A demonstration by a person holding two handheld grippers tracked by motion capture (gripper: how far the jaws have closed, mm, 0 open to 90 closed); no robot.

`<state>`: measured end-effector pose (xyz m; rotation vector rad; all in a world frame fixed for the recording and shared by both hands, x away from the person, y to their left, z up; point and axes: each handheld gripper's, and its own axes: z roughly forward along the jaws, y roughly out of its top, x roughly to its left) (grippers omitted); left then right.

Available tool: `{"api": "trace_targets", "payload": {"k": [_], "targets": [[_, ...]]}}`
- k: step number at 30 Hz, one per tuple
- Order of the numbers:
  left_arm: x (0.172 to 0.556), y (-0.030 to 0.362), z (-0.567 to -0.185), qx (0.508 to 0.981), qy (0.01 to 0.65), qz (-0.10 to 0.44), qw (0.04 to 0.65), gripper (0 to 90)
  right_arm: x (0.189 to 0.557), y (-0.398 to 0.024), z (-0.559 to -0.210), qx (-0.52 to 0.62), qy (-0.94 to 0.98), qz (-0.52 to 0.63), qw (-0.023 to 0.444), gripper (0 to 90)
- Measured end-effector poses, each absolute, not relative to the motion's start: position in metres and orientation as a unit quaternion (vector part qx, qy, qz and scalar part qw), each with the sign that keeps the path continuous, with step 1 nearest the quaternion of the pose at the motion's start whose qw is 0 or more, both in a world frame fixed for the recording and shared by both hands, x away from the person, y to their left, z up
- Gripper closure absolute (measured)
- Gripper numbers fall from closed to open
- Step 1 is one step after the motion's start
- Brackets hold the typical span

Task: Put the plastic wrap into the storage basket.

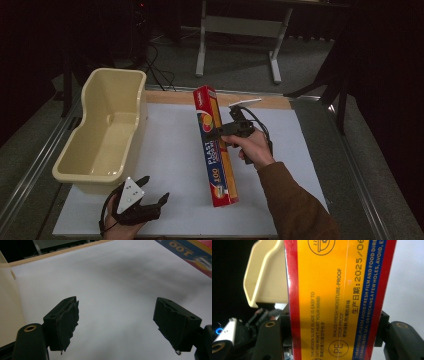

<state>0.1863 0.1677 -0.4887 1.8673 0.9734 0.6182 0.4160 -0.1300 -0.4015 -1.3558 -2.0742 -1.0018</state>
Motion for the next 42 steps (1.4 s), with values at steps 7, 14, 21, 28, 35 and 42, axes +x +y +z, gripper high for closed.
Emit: {"api": "trace_targets", "payload": {"k": [7, 14, 21, 28, 35, 42], "targets": [[0.186, 0.167, -0.489, 0.758, 0.393, 0.250, 0.456, 20.1, 0.424, -0.122, -0.397, -0.498, -0.737, -0.382, 0.250, 40.4], [0.186, 0.166, -0.489, 0.760, 0.390, 0.248, 0.457, 20.1, 0.428, -0.111, -0.385, -0.505, -0.726, -0.398, 0.246, 40.5], [0.186, 0.166, -0.489, 0.758, 0.391, 0.248, 0.459, 20.0, 0.433, -0.094, -0.377, -0.501, -0.721, -0.408, 0.251, 40.4], [0.186, 0.168, -0.489, 0.756, 0.393, 0.248, 0.461, 20.1, 0.439, -0.082, -0.368, -0.502, -0.710, -0.418, 0.264, 40.5], [0.187, 0.168, -0.489, 0.756, 0.393, 0.246, 0.462, 20.0, 0.444, -0.072, -0.362, -0.503, -0.702, -0.424, 0.272, 40.5], [0.189, 0.168, -0.489, 0.756, 0.392, 0.244, 0.463, 20.0, 0.448, -0.063, -0.359, -0.505, -0.697, -0.426, 0.277, 40.4]]}}
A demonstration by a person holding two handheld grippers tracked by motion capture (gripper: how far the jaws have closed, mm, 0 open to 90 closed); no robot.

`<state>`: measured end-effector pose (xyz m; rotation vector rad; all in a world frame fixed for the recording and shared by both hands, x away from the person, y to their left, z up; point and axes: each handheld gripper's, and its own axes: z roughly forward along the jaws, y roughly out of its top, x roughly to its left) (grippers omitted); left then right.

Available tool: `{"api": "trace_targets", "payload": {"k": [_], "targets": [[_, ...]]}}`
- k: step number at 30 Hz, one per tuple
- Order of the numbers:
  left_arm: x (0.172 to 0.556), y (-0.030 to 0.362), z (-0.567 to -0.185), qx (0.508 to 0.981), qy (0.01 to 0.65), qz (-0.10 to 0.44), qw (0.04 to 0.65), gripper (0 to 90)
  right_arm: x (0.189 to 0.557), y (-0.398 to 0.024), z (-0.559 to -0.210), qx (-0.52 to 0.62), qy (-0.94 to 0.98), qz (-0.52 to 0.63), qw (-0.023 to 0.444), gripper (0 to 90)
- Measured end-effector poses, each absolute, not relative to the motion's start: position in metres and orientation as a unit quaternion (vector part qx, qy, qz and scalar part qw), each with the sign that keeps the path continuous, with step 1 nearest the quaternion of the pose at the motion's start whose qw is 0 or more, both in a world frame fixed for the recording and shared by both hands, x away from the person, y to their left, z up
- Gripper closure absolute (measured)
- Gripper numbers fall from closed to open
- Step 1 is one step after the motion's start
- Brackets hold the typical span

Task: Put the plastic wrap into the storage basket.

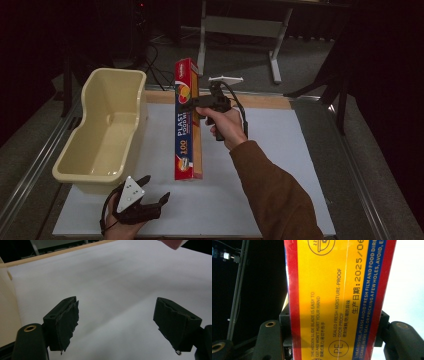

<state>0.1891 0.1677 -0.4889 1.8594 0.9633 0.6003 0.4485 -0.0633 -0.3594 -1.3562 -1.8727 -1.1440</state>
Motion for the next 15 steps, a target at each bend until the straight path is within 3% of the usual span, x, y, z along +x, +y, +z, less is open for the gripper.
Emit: {"api": "trace_targets", "payload": {"k": [15], "targets": [[0.190, 0.165, -0.489, 0.755, 0.391, 0.237, 0.471, 19.9, 0.455, -0.037, -0.348, -0.505, -0.688, -0.439, 0.280, 40.4]]}}
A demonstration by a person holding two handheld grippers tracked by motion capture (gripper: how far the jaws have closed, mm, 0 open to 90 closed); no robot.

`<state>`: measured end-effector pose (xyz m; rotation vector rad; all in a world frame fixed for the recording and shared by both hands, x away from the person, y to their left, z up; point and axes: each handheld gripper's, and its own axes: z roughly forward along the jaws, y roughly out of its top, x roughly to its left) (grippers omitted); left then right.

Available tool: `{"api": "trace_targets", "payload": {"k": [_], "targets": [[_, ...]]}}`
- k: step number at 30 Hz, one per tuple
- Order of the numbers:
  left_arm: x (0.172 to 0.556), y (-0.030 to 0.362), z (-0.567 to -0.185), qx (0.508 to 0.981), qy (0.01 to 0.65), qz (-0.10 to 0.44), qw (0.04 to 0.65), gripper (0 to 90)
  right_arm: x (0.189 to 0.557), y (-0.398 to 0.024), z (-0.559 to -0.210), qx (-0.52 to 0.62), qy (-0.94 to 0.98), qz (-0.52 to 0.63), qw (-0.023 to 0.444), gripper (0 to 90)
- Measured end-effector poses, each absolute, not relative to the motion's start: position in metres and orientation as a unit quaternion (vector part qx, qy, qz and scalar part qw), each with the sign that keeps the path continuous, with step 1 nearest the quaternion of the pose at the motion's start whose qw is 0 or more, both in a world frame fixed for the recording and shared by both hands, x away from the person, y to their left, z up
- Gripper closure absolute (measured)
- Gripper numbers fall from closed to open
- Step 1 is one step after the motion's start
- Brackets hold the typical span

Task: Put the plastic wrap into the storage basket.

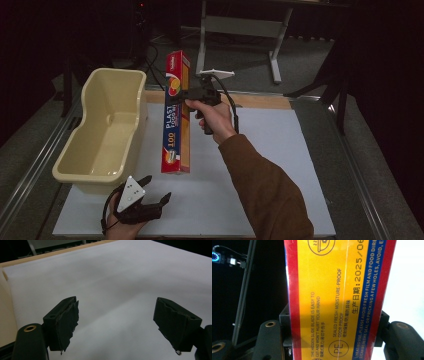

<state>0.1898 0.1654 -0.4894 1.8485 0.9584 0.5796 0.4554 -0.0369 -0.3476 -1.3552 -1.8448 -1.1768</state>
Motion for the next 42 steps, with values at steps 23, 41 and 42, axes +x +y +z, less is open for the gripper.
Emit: {"api": "trace_targets", "payload": {"k": [23, 41, 42], "targets": [[0.190, 0.163, -0.489, 0.759, 0.383, 0.235, 0.471, 20.0, 0.462, 0.011, -0.342, -0.503, -0.678, -0.452, 0.288, 40.4], [0.189, 0.159, -0.490, 0.762, 0.378, 0.234, 0.470, 19.9, 0.465, 0.050, -0.351, -0.512, -0.662, -0.454, 0.306, 40.4], [0.189, 0.160, -0.490, 0.761, 0.378, 0.234, 0.472, 19.9, 0.465, 0.052, -0.351, -0.512, -0.662, -0.454, 0.306, 40.4]]}}
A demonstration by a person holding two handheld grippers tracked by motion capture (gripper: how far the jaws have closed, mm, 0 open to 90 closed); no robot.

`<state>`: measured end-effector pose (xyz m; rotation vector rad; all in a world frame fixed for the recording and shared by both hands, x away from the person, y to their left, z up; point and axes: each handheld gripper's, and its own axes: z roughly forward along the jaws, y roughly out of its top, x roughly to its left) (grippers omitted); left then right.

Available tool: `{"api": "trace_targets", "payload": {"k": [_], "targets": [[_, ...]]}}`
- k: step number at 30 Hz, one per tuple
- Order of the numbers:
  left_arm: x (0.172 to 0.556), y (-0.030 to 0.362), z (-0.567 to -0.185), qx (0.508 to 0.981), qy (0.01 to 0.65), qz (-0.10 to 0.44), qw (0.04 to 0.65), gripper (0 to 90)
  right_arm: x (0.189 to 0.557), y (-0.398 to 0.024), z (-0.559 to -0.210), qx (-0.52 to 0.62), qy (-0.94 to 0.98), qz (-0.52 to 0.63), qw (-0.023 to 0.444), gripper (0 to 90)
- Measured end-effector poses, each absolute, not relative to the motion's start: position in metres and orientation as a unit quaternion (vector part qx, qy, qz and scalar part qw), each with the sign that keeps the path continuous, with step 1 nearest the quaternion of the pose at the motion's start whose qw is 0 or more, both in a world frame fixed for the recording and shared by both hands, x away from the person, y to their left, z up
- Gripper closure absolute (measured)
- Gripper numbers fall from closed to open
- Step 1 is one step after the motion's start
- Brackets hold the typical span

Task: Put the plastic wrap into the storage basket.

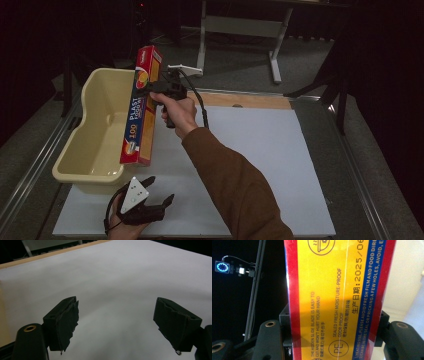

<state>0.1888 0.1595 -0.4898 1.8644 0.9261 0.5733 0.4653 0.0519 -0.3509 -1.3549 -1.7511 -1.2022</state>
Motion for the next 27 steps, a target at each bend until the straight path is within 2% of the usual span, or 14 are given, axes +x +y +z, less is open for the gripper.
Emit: {"api": "trace_targets", "payload": {"k": [14, 27], "targets": [[0.189, 0.158, -0.490, 0.763, 0.374, 0.229, 0.476, 19.7, 0.464, 0.079, -0.347, -0.526, -0.647, -0.465, 0.297, 40.4], [0.188, 0.160, -0.490, 0.761, 0.375, 0.229, 0.478, 19.7, 0.459, 0.099, -0.358, -0.532, -0.633, -0.469, 0.311, 40.3]]}}
